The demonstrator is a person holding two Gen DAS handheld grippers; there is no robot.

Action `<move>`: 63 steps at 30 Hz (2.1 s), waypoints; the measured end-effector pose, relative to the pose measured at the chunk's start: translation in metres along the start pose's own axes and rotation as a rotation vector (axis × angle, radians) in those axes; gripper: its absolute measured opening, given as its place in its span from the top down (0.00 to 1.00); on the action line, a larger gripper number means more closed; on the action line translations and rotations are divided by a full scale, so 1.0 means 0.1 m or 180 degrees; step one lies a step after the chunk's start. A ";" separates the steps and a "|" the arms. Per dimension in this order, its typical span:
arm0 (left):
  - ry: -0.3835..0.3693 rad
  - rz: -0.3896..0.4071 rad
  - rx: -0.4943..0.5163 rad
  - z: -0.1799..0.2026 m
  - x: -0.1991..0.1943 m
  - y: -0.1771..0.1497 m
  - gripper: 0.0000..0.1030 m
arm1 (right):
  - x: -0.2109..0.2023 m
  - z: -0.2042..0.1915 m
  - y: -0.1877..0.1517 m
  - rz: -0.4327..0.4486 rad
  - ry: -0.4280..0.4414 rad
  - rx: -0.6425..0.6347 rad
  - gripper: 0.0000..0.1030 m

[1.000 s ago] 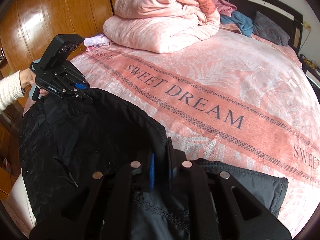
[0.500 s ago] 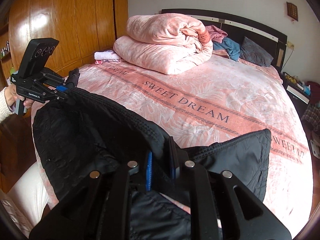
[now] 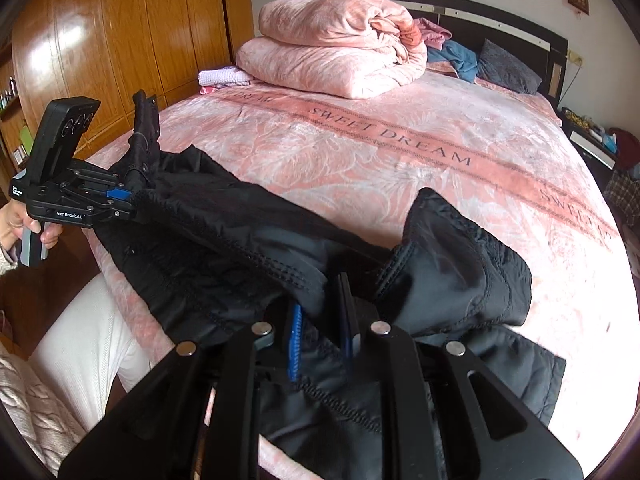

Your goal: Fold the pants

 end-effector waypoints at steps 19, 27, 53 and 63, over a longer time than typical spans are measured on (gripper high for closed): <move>0.0359 -0.0122 -0.0081 0.14 0.01 -0.57 0.63 | 0.08 -0.30 -0.68 -0.0374 0.0119 0.0273 0.34; -0.0076 0.0233 -0.0414 0.23 -0.49 -0.33 0.14 | -0.50 -0.14 -0.34 0.0114 0.0107 0.0685 0.22; 0.0754 -0.0264 -0.1095 -0.61 0.38 -0.41 0.05 | 0.35 0.97 -0.21 -0.0638 -0.2002 0.1132 0.89; 0.0867 -0.0287 -0.0958 -0.46 0.38 -0.43 0.05 | -0.92 1.35 -0.76 -0.0161 -0.1990 0.2117 0.89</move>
Point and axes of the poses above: each gripper's, at about its wrist camera, not at the fingertips, and x roughly the way its jaws point, z to its right, y to its top, the point moved 10 cm from there along x, roughly the way its jaws point, and after that the axes turned 7 degrees about z, right-handed, at the moved point
